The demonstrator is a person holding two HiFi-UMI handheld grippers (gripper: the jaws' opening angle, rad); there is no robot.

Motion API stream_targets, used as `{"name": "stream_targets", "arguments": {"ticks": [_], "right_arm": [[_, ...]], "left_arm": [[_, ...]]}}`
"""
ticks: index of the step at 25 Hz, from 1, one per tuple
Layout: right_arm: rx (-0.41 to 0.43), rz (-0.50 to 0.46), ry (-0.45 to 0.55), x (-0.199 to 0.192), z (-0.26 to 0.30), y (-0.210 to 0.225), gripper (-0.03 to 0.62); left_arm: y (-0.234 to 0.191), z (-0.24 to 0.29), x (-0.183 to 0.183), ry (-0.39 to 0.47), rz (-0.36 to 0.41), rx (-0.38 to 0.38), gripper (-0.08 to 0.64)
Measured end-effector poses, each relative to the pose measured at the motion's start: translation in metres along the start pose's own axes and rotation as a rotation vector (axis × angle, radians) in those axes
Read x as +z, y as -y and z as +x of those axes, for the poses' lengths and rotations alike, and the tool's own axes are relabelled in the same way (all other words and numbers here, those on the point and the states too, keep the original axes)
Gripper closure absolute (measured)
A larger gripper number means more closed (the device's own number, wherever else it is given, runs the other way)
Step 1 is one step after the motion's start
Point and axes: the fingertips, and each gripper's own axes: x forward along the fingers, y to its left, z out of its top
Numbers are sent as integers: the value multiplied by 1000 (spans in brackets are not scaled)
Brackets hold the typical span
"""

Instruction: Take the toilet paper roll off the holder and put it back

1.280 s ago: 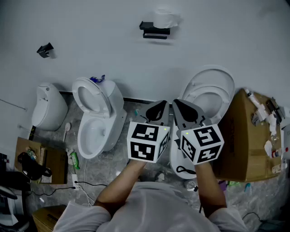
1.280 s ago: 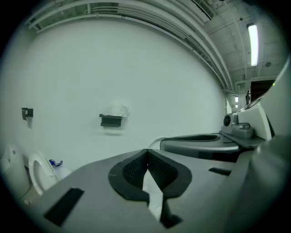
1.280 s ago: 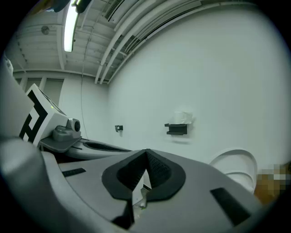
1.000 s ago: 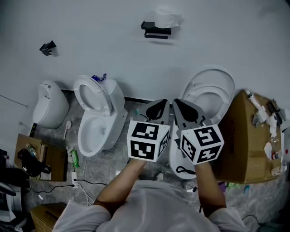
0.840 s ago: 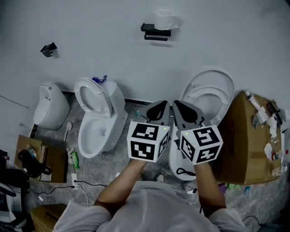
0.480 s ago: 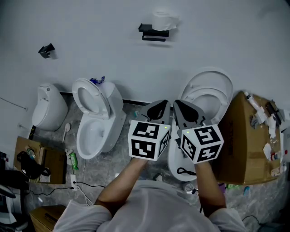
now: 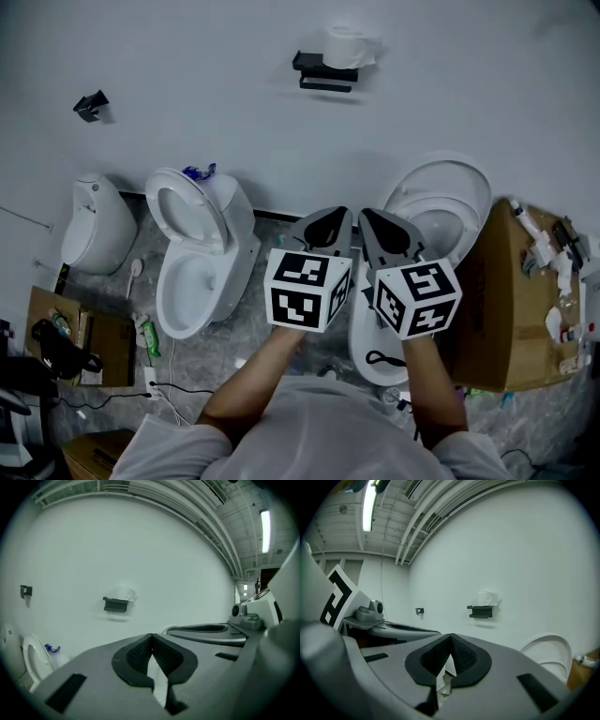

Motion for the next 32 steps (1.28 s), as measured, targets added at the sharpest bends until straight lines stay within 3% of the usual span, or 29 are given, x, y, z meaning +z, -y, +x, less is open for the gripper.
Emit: {"name": "stream_targets", "arguments": {"ticks": [32], "right_arm": [[-160,18,-18,49,199,4,591]], "left_arm": [[-179,93,57,-17,26,-157,557]]}}
